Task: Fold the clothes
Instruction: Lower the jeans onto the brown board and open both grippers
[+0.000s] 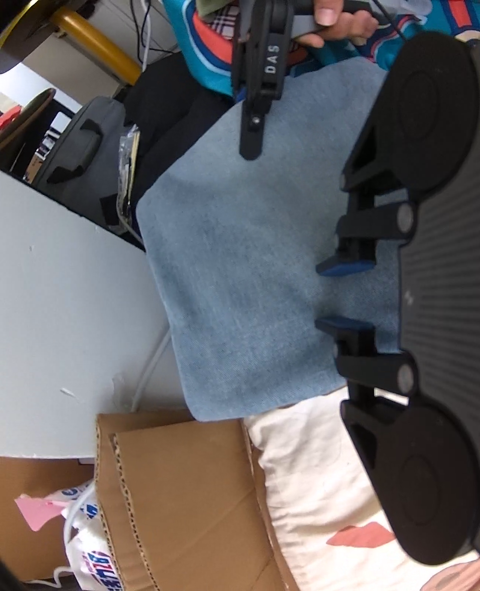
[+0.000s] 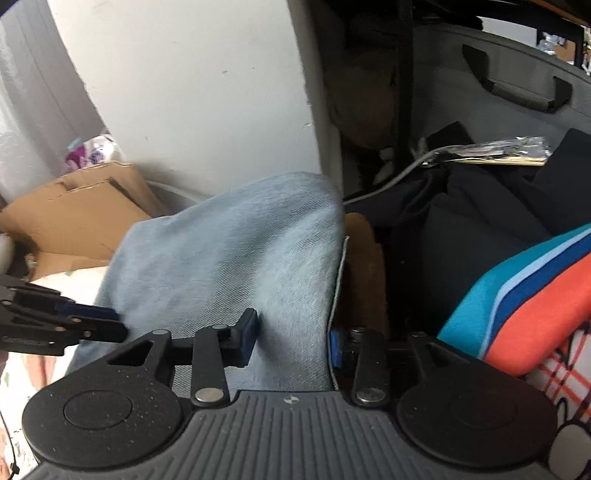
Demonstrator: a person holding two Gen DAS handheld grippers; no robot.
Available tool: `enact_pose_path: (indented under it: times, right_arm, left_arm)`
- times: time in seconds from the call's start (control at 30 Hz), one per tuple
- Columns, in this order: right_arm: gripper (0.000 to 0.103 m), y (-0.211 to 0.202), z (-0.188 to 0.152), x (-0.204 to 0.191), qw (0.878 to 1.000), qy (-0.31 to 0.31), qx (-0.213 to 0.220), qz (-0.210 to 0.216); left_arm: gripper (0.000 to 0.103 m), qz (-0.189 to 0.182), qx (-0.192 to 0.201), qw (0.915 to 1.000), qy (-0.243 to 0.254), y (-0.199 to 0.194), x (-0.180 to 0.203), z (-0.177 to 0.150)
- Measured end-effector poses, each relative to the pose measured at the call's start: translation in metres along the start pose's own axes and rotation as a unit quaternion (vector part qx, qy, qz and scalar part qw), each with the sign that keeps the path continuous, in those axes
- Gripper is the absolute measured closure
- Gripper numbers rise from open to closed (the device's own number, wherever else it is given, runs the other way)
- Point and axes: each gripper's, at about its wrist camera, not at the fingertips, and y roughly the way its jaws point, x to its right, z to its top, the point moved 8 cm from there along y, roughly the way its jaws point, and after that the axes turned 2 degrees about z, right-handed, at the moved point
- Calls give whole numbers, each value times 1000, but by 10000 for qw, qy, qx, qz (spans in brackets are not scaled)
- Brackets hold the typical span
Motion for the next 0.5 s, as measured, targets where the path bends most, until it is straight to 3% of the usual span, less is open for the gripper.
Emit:
enact_pose_path:
  times: [0.2,0.33,0.5]
  right_arm:
    - [57,-20,9,-7,9960,-531,304,-653]
    - [58,-29,15,-18,9971,-454,549,-270]
    - [61,-11,7,-44,9965,-619,525,200]
  left_arm:
    - [76,124,68,9999,-4,3,-2,-7]
    - [75,210,103,9997,19,4,0,-8]
    - [75,185,156,9997,22,4,-1,-9]
